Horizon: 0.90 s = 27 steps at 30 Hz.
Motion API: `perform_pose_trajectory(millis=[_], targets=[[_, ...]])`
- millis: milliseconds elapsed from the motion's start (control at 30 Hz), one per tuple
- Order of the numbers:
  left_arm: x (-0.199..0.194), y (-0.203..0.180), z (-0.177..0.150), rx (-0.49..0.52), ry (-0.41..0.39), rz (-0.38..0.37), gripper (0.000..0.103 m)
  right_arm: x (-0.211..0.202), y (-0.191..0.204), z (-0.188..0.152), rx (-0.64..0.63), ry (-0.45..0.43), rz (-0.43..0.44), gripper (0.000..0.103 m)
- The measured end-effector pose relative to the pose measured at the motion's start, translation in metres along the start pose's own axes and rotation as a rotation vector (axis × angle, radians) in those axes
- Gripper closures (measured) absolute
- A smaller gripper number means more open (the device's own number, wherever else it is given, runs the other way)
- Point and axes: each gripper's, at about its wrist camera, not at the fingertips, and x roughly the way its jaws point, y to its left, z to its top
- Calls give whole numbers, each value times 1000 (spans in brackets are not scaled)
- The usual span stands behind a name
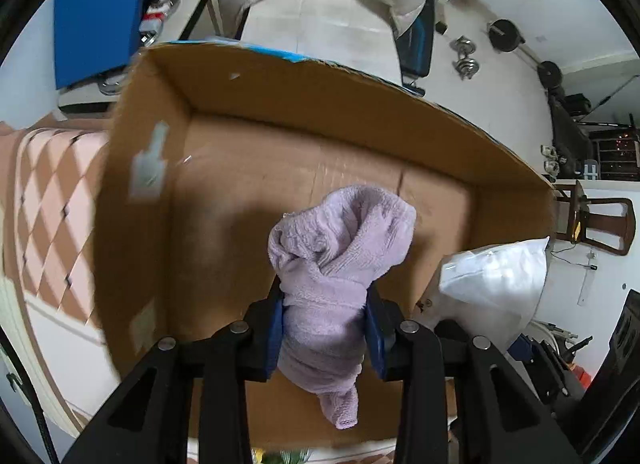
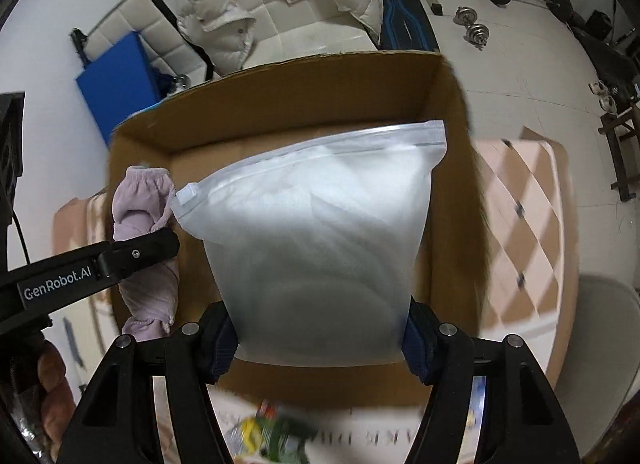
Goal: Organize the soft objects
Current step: 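Carry towel and white bag into the box and open both tools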
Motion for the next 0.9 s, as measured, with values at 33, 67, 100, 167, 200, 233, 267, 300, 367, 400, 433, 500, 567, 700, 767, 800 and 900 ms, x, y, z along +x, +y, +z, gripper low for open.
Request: perform_pose_trajectory(millis=[33, 67, 100, 167, 200, 233, 267, 300, 367, 400, 433, 500, 567, 700, 767, 800, 900], targets=[[7, 0, 6, -4, 11, 1, 71, 9, -1, 8, -1, 8, -5, 33], [15, 1, 14, -8, 24, 2, 71, 20, -4, 18, -3, 17, -10, 33], [21, 1, 20, -9, 35, 4, 71, 29, -4, 25, -7, 28, -13, 33], [32, 1, 28, -14, 55, 11, 71, 44, -4, 34, -14, 48, -20, 33], [34, -2, 29, -14, 62, 14, 71, 51, -4, 37, -17, 61, -23, 33], [37, -4, 30, -15, 69, 16, 71, 57, -5, 40, -19, 72, -24, 33], [41, -4, 32, -15, 80, 15, 71, 62, -6, 42, -19, 81, -23, 33], [44, -4, 33, -15, 90, 16, 71, 67, -5, 45, -18, 90, -22, 33], [48, -3, 35, -9, 102, 21, 70, 73, -5, 49, -18, 100, -21, 33], [50, -3, 35, -1, 108, 29, 69, 75, -6, 50, -17, 103, -22, 33], [51, -5, 35, 4, 112, 33, 69, 77, -6, 51, -18, 107, -24, 33], [53, -5, 34, 10, 125, 41, 68, 82, -7, 53, -26, 116, -29, 33], [53, -2, 34, 2, 134, 47, 65, 83, -5, 48, -37, 128, -30, 32], [47, -3, 34, 19, 138, 53, 31, 82, -7, 46, -54, 149, -31, 25], [36, -4, 30, 52, 108, 87, 13, 78, -8, 43, -58, 152, -25, 21], [30, -5, 27, 65, 97, 96, 13, 73, -9, 41, -63, 150, -26, 20], [8, -5, 14, 89, 58, 107, 4, 56, -9, 29, -82, 131, -32, 7]])
